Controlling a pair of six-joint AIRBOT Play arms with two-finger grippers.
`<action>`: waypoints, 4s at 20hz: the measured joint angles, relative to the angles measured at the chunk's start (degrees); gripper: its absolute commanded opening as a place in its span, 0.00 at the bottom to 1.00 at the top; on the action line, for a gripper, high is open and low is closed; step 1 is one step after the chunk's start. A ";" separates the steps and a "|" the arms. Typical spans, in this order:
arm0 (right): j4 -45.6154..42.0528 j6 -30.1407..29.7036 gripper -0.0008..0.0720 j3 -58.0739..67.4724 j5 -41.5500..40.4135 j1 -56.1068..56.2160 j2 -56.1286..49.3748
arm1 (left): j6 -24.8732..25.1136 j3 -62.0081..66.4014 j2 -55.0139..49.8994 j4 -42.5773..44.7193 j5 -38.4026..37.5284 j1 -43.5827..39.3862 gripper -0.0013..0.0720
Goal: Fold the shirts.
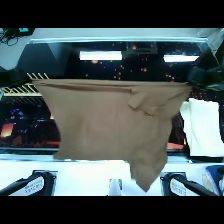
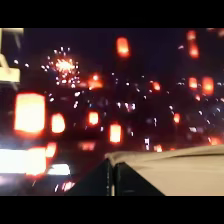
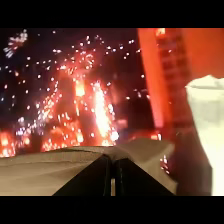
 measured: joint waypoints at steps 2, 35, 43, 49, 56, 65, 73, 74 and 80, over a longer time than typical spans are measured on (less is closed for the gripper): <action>3.28 1.68 0.05 -1.79 -5.38 0.00 -5.57 | -0.72 -1.51 -6.05 -0.11 4.13 -0.52 0.06; 2.25 2.75 0.28 -14.03 -1.42 -0.02 -18.67 | 4.74 4.31 -32.89 -3.28 -8.13 -0.42 0.31; 0.68 1.84 0.59 -12.46 2.95 -0.11 -14.16 | 1.16 3.91 -30.60 -2.75 -16.37 2.67 0.74; -2.97 0.98 0.59 -21.77 4.96 -0.11 -5.40 | 1.11 -16.52 -17.97 -2.58 -15.89 7.10 0.74; -2.84 0.63 0.58 -32.17 4.33 -0.11 2.64 | 3.98 -39.85 -9.25 -5.44 -4.39 7.82 0.74; -2.82 0.42 0.58 -33.66 4.98 -0.11 5.03 | 4.26 -43.50 -8.63 -8.96 3.30 5.11 0.07; -0.20 0.90 0.67 -48.28 1.25 -0.11 8.85 | 4.72 -43.67 -7.04 -8.85 5.77 4.68 0.06; 0.85 0.98 0.67 -50.27 -0.15 -0.11 9.05 | 4.87 -43.67 -6.54 -8.92 5.70 4.68 0.06; 7.34 1.11 0.58 -58.31 -6.32 -0.11 9.64 | 5.22 -43.67 -4.83 -9.09 4.52 4.66 0.06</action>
